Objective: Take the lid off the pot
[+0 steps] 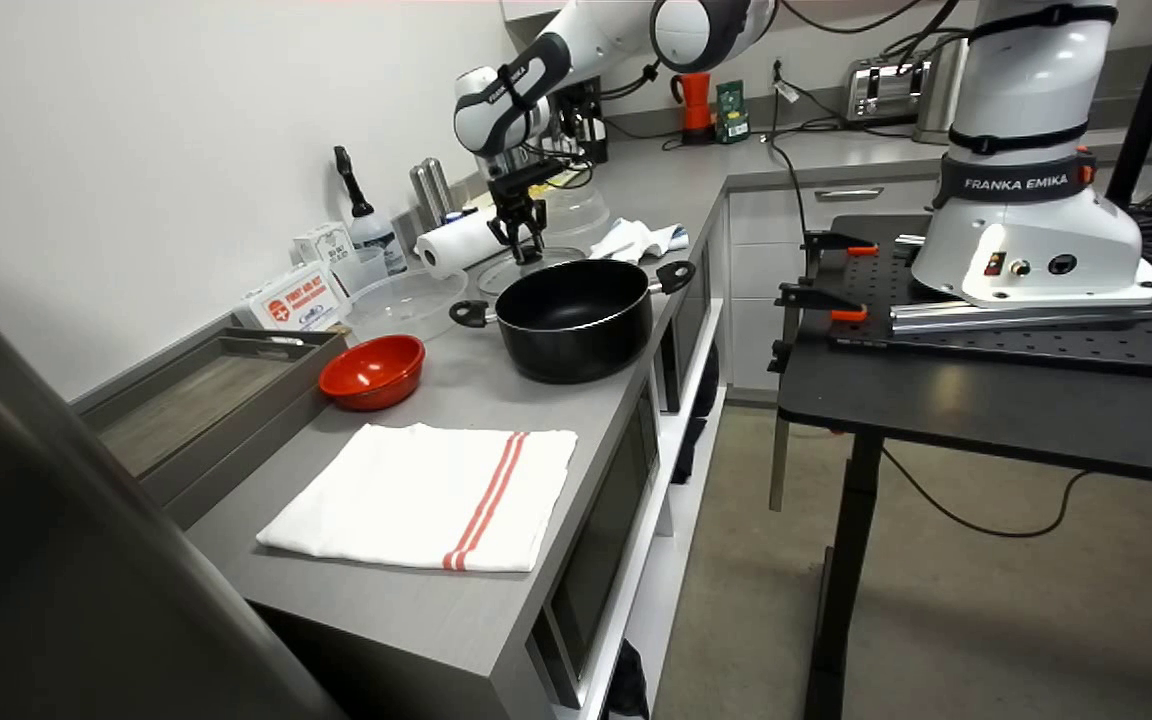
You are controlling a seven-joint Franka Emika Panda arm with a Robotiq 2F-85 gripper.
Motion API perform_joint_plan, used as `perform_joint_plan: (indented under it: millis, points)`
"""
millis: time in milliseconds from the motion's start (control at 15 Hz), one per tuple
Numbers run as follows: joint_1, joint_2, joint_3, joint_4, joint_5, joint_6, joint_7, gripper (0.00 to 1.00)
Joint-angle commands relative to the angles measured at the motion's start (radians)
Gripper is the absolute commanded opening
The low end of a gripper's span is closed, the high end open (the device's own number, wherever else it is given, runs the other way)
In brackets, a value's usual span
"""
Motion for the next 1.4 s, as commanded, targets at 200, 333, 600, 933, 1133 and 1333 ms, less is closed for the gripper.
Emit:
perform_joint_plan:
  millis: [200,333,600,933,1133,1333]
  points:
    - [-0.009,0.026,0.019,0.068,0.017,-0.032,0.014,0.32]
    - [-0.011,0.025,0.023,0.068,0.018,-0.032,0.013,0.75]
    - [-0.016,0.017,0.036,0.07,0.021,-0.028,0.007,0.92]
    - [-0.02,-0.001,0.061,0.07,0.027,-0.02,-0.011,1.0]
    - [-0.02,-0.019,0.081,0.061,0.026,-0.021,-0.025,1.0]
    - [-0.018,-0.052,0.095,0.036,0.02,-0.028,-0.032,1.0]
